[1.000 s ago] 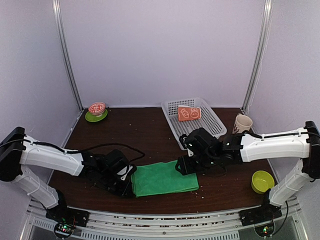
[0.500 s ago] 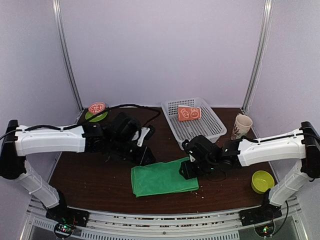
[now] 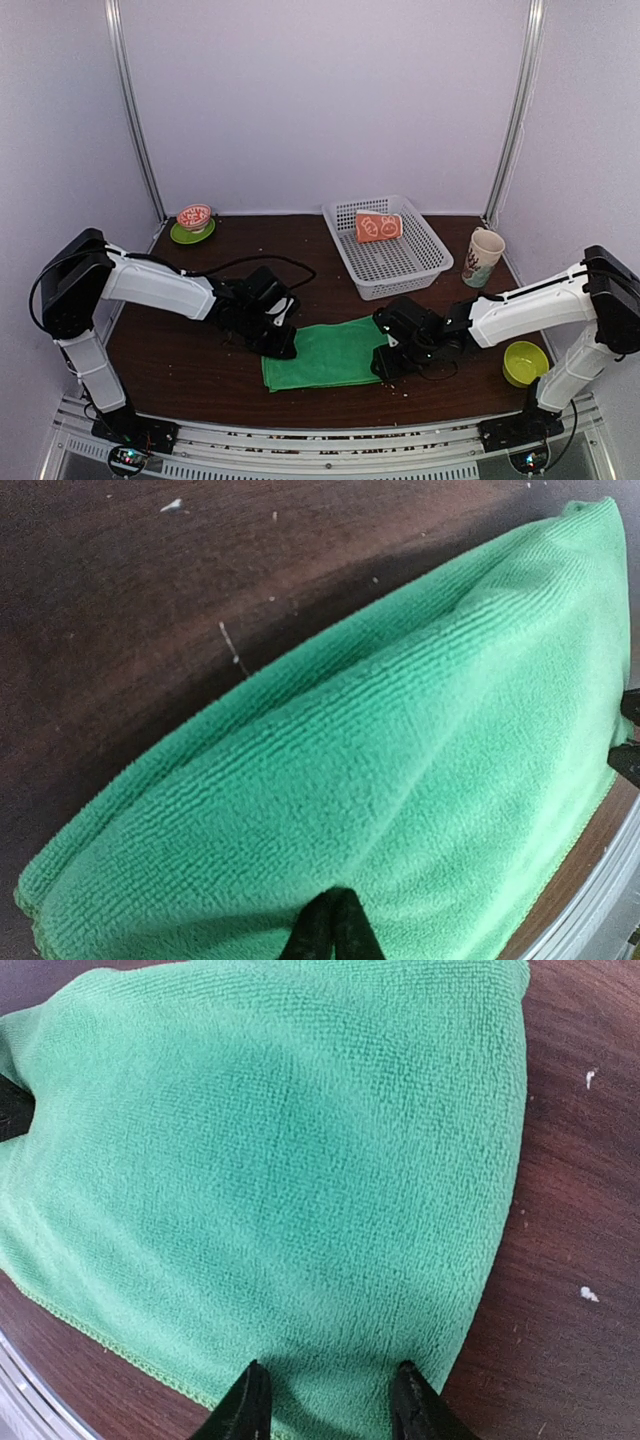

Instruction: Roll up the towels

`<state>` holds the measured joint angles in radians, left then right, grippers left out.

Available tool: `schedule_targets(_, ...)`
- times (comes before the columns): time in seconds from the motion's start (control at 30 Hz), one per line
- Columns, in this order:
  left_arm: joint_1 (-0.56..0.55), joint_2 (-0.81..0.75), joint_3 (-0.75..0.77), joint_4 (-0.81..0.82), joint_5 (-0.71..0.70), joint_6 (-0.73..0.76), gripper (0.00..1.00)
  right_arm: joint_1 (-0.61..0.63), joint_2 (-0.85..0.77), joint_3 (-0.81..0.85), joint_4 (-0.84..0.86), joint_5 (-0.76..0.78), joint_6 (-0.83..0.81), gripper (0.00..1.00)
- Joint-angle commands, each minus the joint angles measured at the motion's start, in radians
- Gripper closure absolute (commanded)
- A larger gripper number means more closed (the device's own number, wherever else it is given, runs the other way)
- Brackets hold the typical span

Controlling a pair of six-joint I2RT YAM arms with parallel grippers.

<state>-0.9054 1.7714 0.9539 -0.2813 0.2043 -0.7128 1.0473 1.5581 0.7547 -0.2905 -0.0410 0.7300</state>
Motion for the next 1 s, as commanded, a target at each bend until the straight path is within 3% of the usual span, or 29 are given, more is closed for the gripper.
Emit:
schedule_targets(0.0, 0.005, 0.025, -0.081, 0.035, 0.001, -0.008, 0.95, 0.0, -0.04, -0.048, -0.091, -0.023, 0.018, 0.57)
schedule_targets(0.1, 0.005, -0.046, -0.089, 0.013, 0.005, 0.022, 0.92, 0.0, -0.104, -0.007, -0.139, 0.005, 0.004, 0.56)
schedule_targets(0.23, -0.014, -0.165, -0.012, -0.117, -0.01, 0.11, 0.75, -0.023, -0.153, 0.118, -0.171, 0.049, -0.028, 0.51)
schedule_targets(0.33, -0.041, -0.228, 0.042, -0.185, -0.036, 0.137, 0.68, -0.055, -0.136, 0.169, -0.136, 0.091, -0.029, 0.51)
schedule_targets(0.5, -0.092, -0.25, 0.015, -0.158, 0.0, 0.129, 0.69, -0.104, -0.105, 0.142, 0.021, 0.166, 0.036, 0.57)
schedule_targets(0.73, -0.12, -0.102, -0.06, -0.097, -0.007, 0.108, 0.75, -0.127, 0.017, 0.134, 0.162, 0.197, 0.126, 0.68)
schedule_targets(0.97, -0.122, -0.036, -0.116, -0.065, 0.033, 0.072, 0.8, -0.151, 0.177, 0.153, 0.115, 0.176, 0.235, 0.71)
